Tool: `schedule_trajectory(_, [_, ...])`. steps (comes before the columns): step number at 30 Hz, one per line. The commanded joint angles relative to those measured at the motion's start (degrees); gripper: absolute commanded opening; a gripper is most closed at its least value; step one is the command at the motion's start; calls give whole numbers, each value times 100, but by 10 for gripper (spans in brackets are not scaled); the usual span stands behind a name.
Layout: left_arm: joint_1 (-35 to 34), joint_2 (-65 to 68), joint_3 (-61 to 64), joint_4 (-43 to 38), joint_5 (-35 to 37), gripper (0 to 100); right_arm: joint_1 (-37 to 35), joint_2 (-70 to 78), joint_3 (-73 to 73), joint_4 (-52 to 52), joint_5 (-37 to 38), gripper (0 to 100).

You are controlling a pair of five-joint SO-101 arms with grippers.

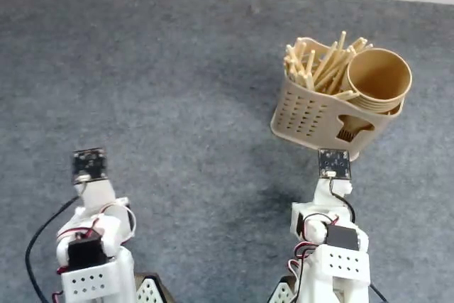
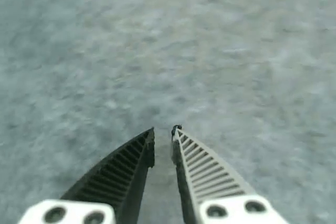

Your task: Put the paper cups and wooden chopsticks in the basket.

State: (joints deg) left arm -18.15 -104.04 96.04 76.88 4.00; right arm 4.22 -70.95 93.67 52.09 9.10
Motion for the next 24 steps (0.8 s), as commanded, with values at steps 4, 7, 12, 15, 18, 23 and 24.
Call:
schedule_trajectory(4, [-549, -48, 110, 35, 9, 71, 154, 22, 145, -92, 53, 40])
schedule_trajectory(7, [-549, -48, 110, 35, -35, 71, 154, 22, 145, -92, 53, 40])
schedule_trajectory(12, [-391, -48, 110, 35, -1002, 71, 154, 22, 145, -92, 53, 40])
schedule_trajectory(15, [-92, -48, 110, 35, -1829, 70, 154, 22, 145, -92, 53, 40])
schedule_trajectory(18, [-66, -48, 110, 35, -1662, 70, 154, 22, 145, -92, 53, 40])
schedule_trajectory(23, [-75, -48, 110, 35, -1389, 71, 154, 22, 145, -92, 53, 40])
schedule_trajectory(24, [-84, -48, 110, 35, -1371, 72, 154, 22, 145, -92, 53, 40])
